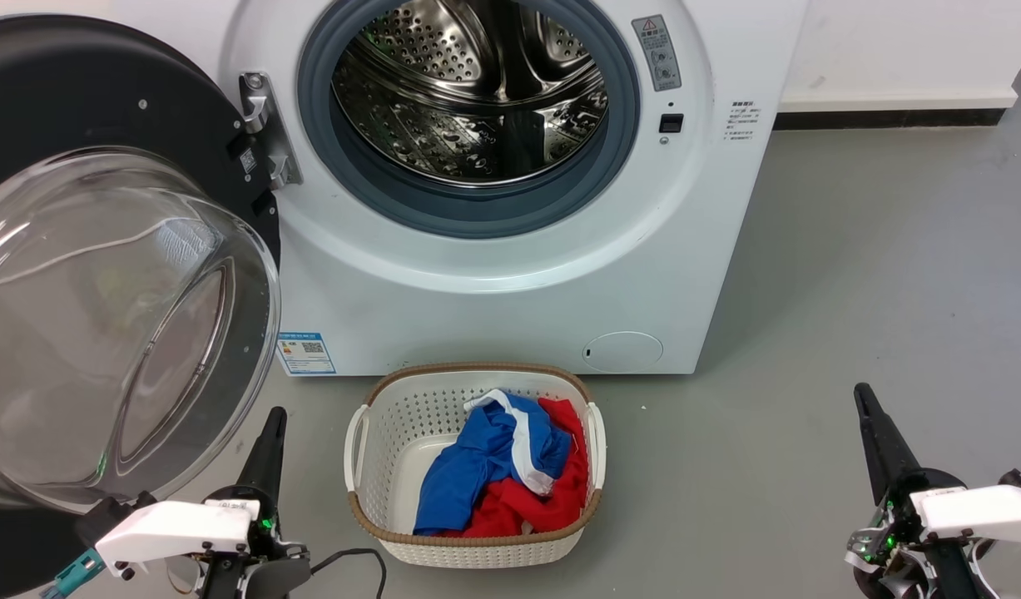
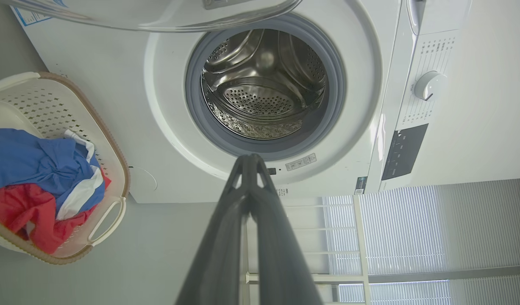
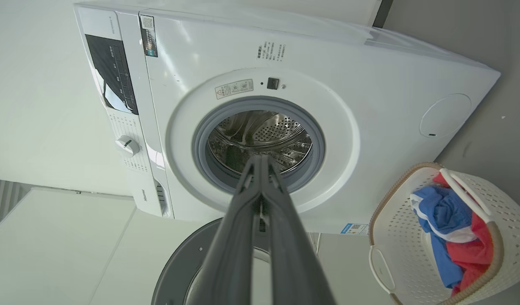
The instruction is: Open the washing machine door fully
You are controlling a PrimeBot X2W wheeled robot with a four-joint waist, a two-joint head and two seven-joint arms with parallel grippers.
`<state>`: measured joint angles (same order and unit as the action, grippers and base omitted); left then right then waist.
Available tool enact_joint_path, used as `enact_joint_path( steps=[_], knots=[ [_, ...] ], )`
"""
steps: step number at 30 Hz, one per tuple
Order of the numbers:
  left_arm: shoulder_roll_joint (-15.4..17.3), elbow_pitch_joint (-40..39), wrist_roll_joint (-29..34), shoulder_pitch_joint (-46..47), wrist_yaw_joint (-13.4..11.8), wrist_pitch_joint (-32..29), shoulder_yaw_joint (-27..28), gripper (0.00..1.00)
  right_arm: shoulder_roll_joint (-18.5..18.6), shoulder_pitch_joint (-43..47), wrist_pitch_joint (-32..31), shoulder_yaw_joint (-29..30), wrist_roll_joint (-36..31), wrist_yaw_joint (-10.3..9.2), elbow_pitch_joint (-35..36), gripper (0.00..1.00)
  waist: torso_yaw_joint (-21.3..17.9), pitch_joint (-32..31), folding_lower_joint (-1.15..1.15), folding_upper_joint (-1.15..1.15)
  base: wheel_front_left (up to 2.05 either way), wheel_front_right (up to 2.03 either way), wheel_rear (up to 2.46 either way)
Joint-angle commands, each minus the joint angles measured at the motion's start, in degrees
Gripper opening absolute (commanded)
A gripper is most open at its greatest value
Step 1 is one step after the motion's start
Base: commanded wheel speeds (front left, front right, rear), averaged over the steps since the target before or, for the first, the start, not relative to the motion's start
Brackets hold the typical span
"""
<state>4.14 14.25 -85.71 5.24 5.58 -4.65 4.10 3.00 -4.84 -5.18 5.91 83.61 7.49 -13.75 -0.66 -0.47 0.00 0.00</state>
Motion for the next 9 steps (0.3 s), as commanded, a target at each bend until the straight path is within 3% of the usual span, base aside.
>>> enact_joint_path(
  steps=[1,9],
  knots=[
    [-0.19,-0.32,-0.65,0.99,0.45,-0.29,0.4,0.0,-0.14,-1.19,-0.43,0.11,0.84,0.0,0.03,0.0,0.02,0.02,0.0,0.0,0.0,0.0,0.0],
    [-0.79,-0.29,-3.9,1.1,1.34,-1.23,1.61,0.0,-0.18,-1.28,-0.95,0.45,5.21,0.0,-0.17,0.0,0.34,0.33,0.0,0.0,0.0,0.0,0.0]
  ],
)
